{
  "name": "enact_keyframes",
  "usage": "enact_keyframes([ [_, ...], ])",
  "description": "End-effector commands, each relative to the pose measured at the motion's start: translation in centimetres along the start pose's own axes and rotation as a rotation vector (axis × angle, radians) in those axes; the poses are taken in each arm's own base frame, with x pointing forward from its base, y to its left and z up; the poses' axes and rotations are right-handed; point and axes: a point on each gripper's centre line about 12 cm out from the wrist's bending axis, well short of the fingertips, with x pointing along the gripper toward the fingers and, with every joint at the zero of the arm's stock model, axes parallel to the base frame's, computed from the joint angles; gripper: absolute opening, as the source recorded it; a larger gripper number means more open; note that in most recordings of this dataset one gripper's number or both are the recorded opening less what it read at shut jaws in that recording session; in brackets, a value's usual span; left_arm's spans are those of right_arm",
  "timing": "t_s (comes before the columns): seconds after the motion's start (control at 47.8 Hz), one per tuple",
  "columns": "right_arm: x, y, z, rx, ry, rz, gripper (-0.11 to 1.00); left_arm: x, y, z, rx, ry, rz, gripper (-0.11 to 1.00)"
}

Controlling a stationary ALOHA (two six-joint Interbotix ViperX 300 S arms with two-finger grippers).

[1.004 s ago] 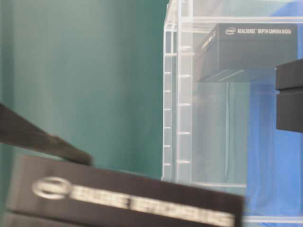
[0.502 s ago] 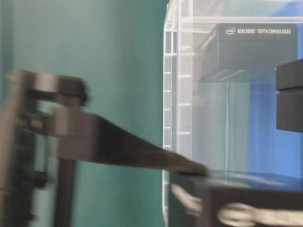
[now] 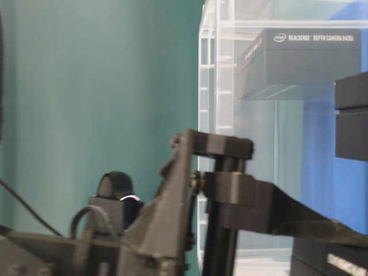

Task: Take the box out of the case with the right arm.
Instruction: 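Carry the box forward and lower it onto the table left of the first box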

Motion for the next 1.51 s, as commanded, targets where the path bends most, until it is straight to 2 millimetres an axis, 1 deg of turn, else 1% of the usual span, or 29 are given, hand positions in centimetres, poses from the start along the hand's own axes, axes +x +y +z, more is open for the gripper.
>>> enact_keyframes([
  [0.0,-1.6,0.2,0.1,0.020,0.017,0.033,0.67,-0.3,0.0,0.2,0.000,-0.018,-0.004,0.08],
  [0.335,-1.3,0.0,-0.3,0.045,0.048,0.027,0.67,-0.2,0.0,0.1,0.006,-0.016,-0.002,0.08],
  [0.732,-1.2,0.1,-0.4,0.018,0.050,0.037,0.67,0.0,0.0,0.1,0.006,-0.016,-0.002,0.08],
  [1.004,-1.3,0.2,-0.9,-0.014,0.054,0.054,0.67,0.0,0.0,0.1,0.008,-0.014,-0.001,0.08],
  [1.045,-1.3,0.2,-1.0,-0.014,0.056,0.059,0.71,0.0,0.1,0.1,0.008,-0.015,0.000,0.08],
  [1.129,-1.3,0.2,-1.0,-0.018,0.049,0.063,0.88,0.0,0.0,0.1,0.008,-0.014,-0.001,0.08],
  [1.192,-1.5,0.3,-1.0,-0.014,0.044,0.064,0.94,0.1,0.1,0.1,0.008,-0.015,0.000,0.08],
  [1.38,-1.6,0.3,-0.7,-0.009,0.040,0.068,0.90,0.1,0.0,0.1,0.008,-0.013,-0.001,0.08],
  [1.484,-1.6,0.3,-0.6,-0.009,0.040,0.068,0.91,0.1,0.0,0.1,0.008,-0.013,-0.001,0.08],
])
